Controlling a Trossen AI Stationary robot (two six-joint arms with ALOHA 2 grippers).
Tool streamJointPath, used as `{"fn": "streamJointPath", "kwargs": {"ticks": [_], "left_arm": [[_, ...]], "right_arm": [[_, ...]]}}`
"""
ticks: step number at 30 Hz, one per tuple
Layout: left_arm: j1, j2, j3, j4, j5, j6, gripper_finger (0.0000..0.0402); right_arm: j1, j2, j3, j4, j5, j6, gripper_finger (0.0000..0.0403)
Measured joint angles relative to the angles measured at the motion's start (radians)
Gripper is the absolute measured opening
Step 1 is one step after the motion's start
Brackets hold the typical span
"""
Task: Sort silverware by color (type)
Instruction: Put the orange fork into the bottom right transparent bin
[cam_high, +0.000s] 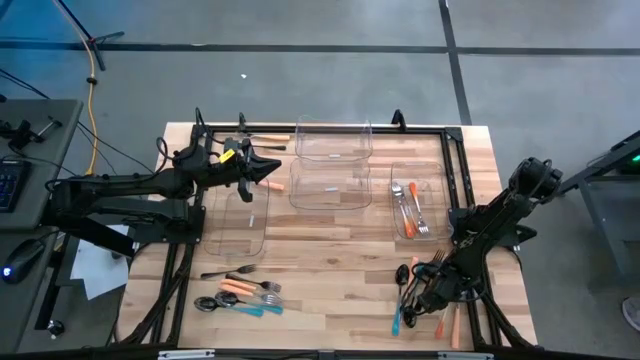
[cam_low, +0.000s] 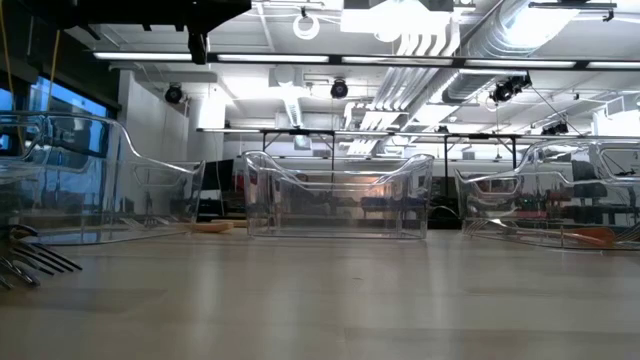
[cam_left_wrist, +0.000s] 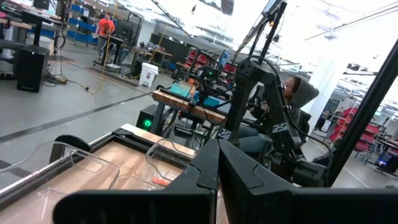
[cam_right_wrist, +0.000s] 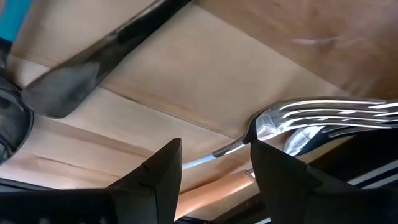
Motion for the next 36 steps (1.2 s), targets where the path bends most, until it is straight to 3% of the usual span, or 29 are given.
{"fn": "streamJointPath", "kwargs": {"ticks": [14, 27, 32, 36], "left_arm": [[0.000, 0.000, 0.000, 0.000, 0.000, 0.000, 0.0000], [0.000, 0.000, 0.000, -0.001, -0.009, 0.001, 0.0000], [0.000, 0.000, 0.000, -0.001, -0.009, 0.001, 0.0000], [0.000, 0.000, 0.000, -0.001, -0.010, 0.008, 0.0000]], "right_arm": [[-0.008, -0.001, -0.002, 0.003, 0.040, 0.019, 0.0177], [-0.050, 0.004, 0.055, -0.034, 0.142, -0.146, 0.0177], [-0.034, 0.004, 0.090, -0.036, 0.106, 0.014, 0.0177], [-0.011, 0.004, 0.093, -0.022, 0.141, 0.186, 0.0177]]}}
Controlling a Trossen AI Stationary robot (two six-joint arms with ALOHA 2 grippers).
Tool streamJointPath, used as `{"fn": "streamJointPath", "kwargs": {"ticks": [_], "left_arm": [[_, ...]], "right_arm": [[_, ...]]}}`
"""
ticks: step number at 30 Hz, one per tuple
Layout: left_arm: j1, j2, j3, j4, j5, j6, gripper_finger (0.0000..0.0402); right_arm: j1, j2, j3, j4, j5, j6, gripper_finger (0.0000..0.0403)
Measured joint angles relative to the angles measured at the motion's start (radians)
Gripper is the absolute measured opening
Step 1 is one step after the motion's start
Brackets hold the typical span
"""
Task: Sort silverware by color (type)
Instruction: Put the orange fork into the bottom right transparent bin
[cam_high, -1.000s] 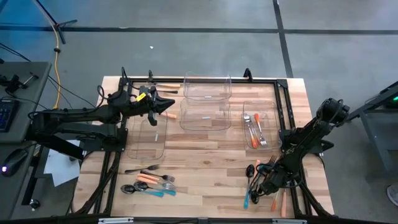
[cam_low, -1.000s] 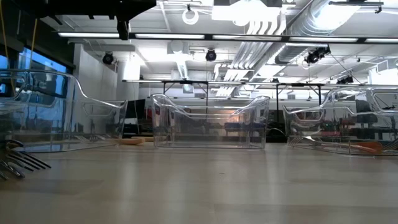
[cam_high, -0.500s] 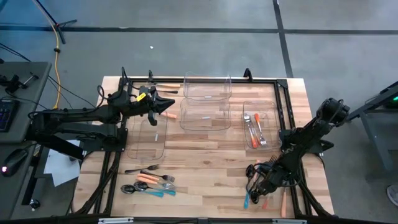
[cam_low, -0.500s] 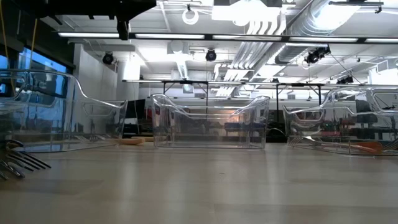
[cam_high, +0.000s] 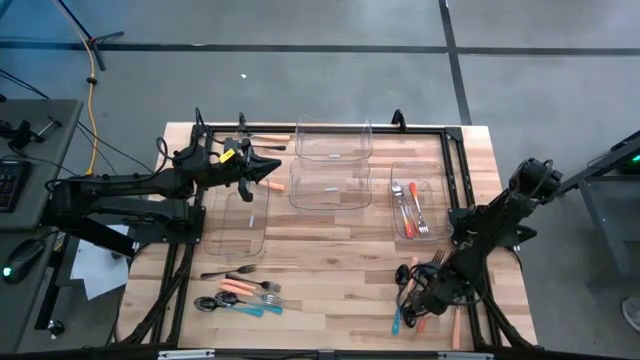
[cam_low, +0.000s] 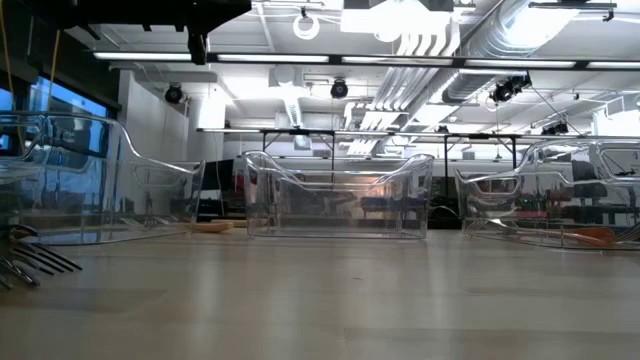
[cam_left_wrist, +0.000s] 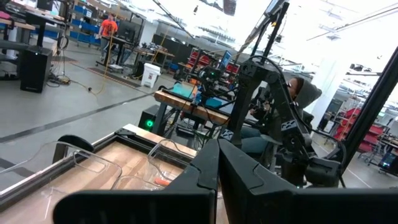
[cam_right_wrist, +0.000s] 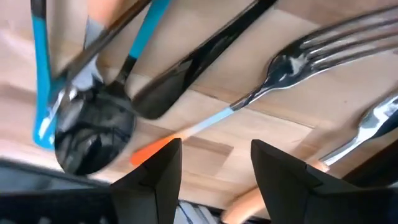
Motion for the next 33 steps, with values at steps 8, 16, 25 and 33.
{"fn": "streamJointPath", "kwargs": {"ticks": [8, 16, 25, 33], "left_arm": [[0.000, 0.000, 0.000, 0.001, -0.006, 0.009, 0.0000], [0.000, 0.000, 0.000, 0.000, -0.006, -0.016, 0.0000], [0.000, 0.000, 0.000, 0.001, -0.006, -0.016, 0.0000], [0.000, 0.000, 0.000, 0.001, -0.007, -0.018, 0.0000]], "right_arm": [[-0.011, 0.001, -0.014, -0.017, 0.011, 0.062, 0.0177], [-0.018, 0.082, -0.012, 0.024, -0.040, 0.070, 0.0177], [-0.035, 0.121, -0.010, 0.008, -0.053, 0.068, 0.0162], [-0.044, 0.125, -0.010, 0.004, -0.040, 0.061, 0.0024]]}}
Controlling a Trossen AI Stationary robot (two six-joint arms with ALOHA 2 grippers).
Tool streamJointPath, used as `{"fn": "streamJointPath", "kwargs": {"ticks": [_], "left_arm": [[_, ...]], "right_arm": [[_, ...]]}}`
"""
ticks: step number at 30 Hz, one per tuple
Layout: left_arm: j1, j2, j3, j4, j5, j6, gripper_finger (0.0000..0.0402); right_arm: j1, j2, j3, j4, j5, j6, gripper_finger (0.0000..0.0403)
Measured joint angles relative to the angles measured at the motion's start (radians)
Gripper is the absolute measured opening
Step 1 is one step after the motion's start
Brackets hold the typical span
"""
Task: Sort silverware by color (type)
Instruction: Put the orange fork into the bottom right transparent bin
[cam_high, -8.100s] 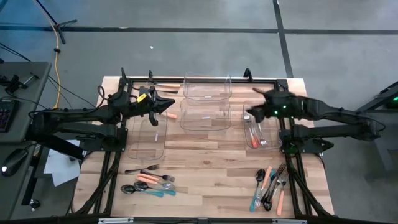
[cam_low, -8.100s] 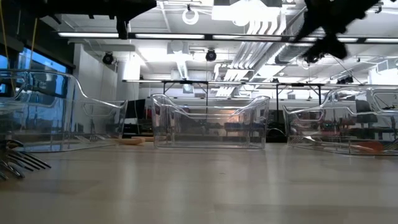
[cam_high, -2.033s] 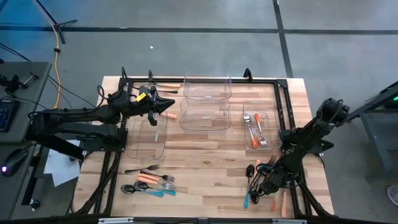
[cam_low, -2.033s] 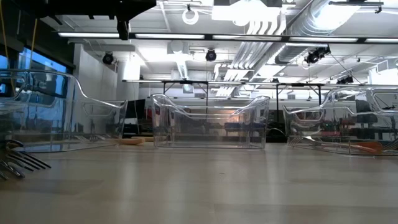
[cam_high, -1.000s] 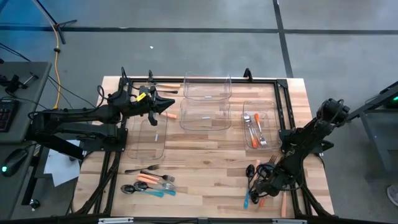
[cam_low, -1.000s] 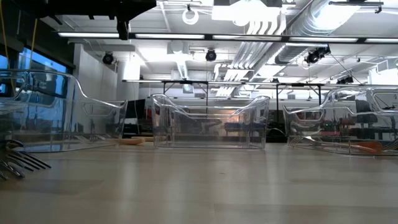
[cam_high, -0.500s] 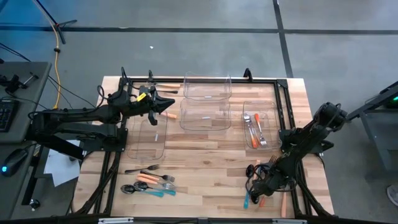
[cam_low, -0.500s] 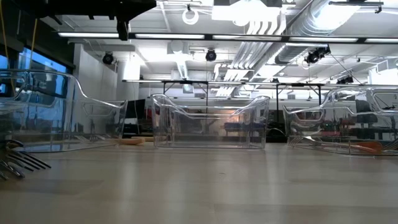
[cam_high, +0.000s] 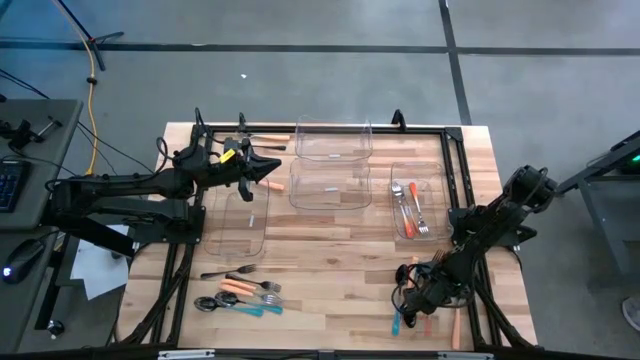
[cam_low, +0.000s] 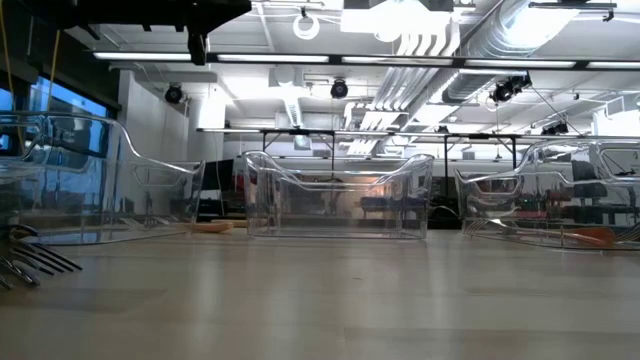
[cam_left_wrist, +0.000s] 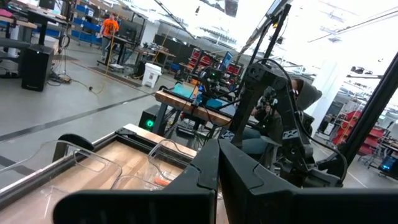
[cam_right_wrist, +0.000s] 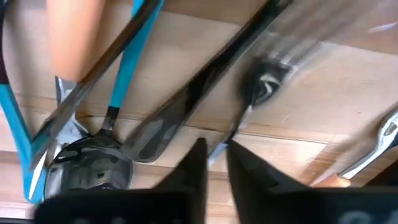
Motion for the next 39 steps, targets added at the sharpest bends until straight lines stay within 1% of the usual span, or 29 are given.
{"fn": "streamJointPath", "kwargs": {"ticks": [2, 5, 9, 16, 23, 28, 31, 33, 36, 39], "left_arm": [[0.000, 0.000, 0.000, 0.000, 0.000, 0.000, 0.0000], [0.000, 0.000, 0.000, 0.000, -0.001, 0.001, 0.0000], [0.000, 0.000, 0.000, 0.000, -0.002, 0.001, 0.0000], [0.000, 0.000, 0.000, 0.000, -0.003, 0.001, 0.0000], [0.000, 0.000, 0.000, 0.000, -0.003, 0.001, 0.0000], [0.000, 0.000, 0.000, 0.005, -0.003, 0.001, 0.0000], [0.000, 0.000, 0.000, 0.006, -0.002, 0.002, 0.0000], [0.002, 0.000, 0.000, 0.006, -0.003, 0.002, 0.0000], [0.013, 0.000, 0.000, 0.006, -0.002, 0.001, 0.0000], [0.020, 0.000, 0.000, 0.007, -0.002, 0.000, 0.0000]], "right_arm": [[-0.006, 0.000, 0.000, -0.004, -0.008, -0.003, 0.0008], [-0.007, 0.001, -0.001, -0.009, -0.012, -0.002, 0.0017], [-0.007, 0.001, -0.002, -0.005, -0.013, -0.001, 0.0005], [-0.007, -0.010, -0.006, 0.004, -0.011, 0.008, 0.0003], [0.005, -0.093, -0.014, -0.038, 0.022, 0.007, 0.0001], [0.033, -0.209, -0.010, -0.044, 0.056, -0.024, 0.0001], [0.047, -0.301, -0.010, -0.034, 0.100, -0.074, 0.0001], [0.049, -0.365, -0.010, -0.016, 0.145, -0.149, 0.0000], [0.025, -0.457, -0.007, 0.032, 0.259, -0.301, 0.0000], [-0.037, -0.517, -0.007, 0.055, 0.361, -0.489, 0.0000]]}}
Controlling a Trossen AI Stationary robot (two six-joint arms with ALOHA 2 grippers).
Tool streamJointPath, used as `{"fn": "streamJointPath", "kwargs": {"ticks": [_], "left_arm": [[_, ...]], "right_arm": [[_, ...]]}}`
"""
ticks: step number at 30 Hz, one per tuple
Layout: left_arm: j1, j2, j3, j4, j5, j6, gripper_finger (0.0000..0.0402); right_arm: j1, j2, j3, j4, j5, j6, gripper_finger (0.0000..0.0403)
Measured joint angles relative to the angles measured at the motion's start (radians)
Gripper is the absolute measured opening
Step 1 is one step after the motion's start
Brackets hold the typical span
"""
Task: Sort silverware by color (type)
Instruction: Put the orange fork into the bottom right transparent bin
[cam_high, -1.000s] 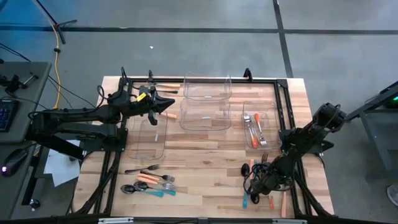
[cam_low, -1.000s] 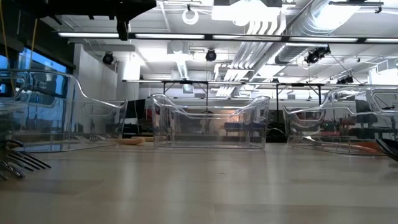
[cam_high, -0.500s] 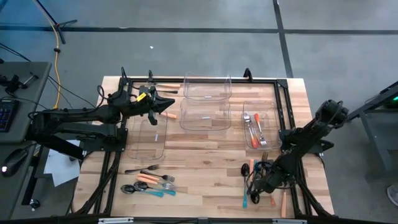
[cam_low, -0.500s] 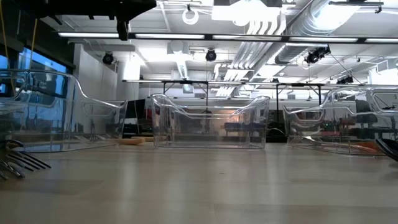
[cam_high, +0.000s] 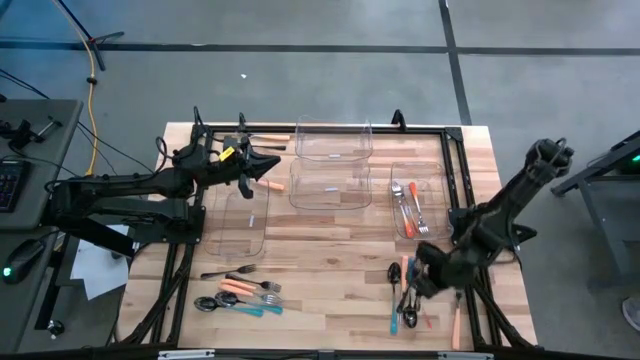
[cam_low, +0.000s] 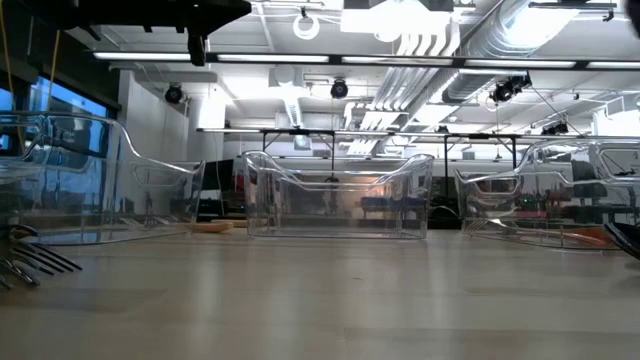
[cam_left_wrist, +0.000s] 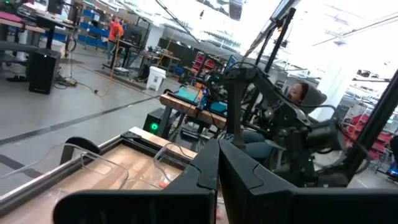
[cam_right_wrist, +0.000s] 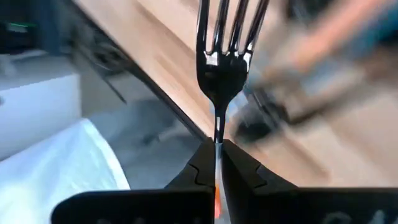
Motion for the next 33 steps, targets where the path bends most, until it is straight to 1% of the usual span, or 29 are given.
{"fn": "streamJointPath", "kwargs": {"ticks": [2, 5, 9, 11, 14, 16, 18, 20, 24, 29, 33], "left_arm": [[0.000, 0.000, 0.000, 0.000, 0.000, -0.012, 0.0000], [-0.001, 0.000, 0.000, -0.001, 0.001, -0.026, 0.0000], [-0.001, 0.000, 0.000, -0.003, 0.001, -0.026, 0.0000], [-0.002, 0.000, 0.000, -0.002, 0.020, -0.030, 0.0000], [-0.016, 0.000, 0.016, -0.047, 0.093, -0.034, 0.0000], [-0.035, 0.007, 0.047, -0.120, 0.103, -0.019, 0.0000], [-0.054, 0.019, 0.085, -0.204, 0.103, 0.010, 0.0000], [-0.067, 0.039, 0.129, -0.254, 0.101, 0.052, 0.0000], [-0.081, 0.076, 0.200, -0.269, 0.078, 0.121, 0.0000], [-0.079, 0.092, 0.232, -0.270, 0.005, 0.177, 0.0000], [-0.079, 0.092, 0.232, -0.269, -0.012, 0.177, 0.0000]], "right_arm": [[-0.068, -0.019, 0.000, 0.031, 0.034, -0.165, 0.0000], [-0.204, -0.021, 0.000, 0.098, 0.039, -0.421, 0.0000], [-0.419, -0.021, 0.000, 0.209, 0.038, -0.769, 0.0000], [-0.529, -0.021, 0.000, 0.279, 0.040, -0.924, 0.0000], [-0.683, -0.021, 0.001, 0.408, 0.010, -1.129, 0.0000], [-0.772, -0.021, 0.002, 0.494, -0.037, -1.240, 0.0000], [-0.845, -0.022, 0.002, 0.563, -0.090, -1.321, 0.0000], [-0.899, -0.022, 0.016, 0.569, -0.131, -1.380, 0.0000], [-0.970, -0.015, 0.103, 0.455, -0.201, -1.488, 0.0000], [-0.996, 0.012, 0.237, 0.256, -0.212, -1.620, 0.0000], [-1.002, 0.030, 0.282, 0.200, -0.217, -1.659, 0.0000]]}}
